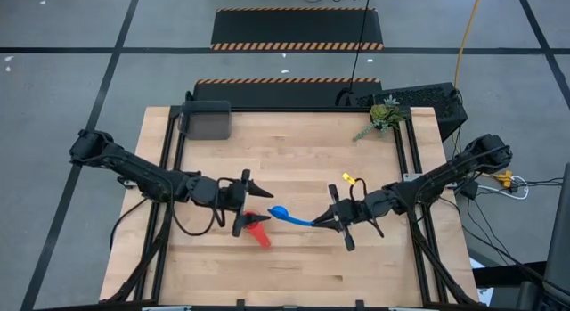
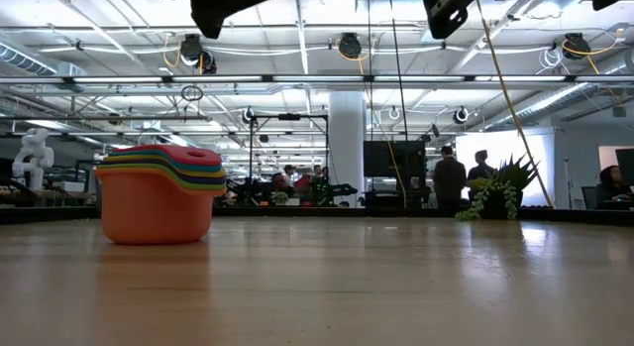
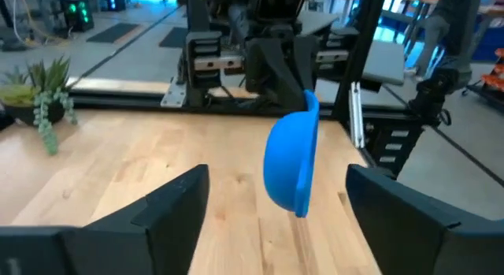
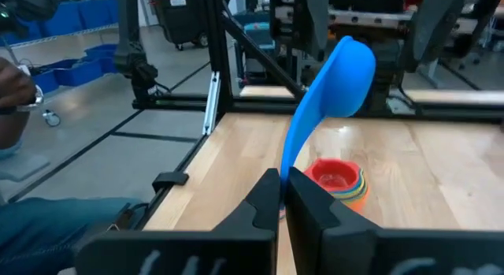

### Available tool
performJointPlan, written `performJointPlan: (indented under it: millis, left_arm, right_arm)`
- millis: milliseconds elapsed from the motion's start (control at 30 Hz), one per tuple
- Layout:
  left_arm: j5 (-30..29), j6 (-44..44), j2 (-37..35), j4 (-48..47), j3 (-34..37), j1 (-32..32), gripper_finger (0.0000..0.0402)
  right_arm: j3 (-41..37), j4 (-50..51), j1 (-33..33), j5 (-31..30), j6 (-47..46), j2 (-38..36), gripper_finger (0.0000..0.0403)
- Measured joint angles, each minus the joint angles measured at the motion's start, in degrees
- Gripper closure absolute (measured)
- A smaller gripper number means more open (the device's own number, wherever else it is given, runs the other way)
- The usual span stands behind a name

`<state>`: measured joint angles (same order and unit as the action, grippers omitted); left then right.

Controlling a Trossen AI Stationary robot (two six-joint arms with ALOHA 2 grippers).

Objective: Nest measuring cups in basket
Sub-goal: Stack the blue measuring cup on top of the red measuring cup

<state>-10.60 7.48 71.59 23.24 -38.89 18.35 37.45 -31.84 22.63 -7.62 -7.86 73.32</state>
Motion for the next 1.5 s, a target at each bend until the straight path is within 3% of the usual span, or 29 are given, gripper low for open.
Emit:
performJointPlan:
  millis: [233,433,1033,1500]
  left_arm:
    - [0.3,-1.3,0.0,3.1,0.0,0.1,0.0175]
    - [1.9,-1.1,0.0,3.5,0.0,0.2,0.0208]
    - [1.9,-0.9,0.0,4.5,0.0,0.2,0.0227]
    - [2.4,-1.0,0.0,4.9,0.0,0.1,0.0358]
  right_arm:
    - [0.0,-0.1,0.0,0.0,0.0,-0.5,0.0403]
    - [0.0,-0.3,0.0,-0.1,1.4,-0.5,0.0403]
    - [0.0,-2.2,0.0,0.0,1.9,-0.7,0.0403]
    - [0.0,-2.3,0.0,0.1,3.2,-0.7,0.0403]
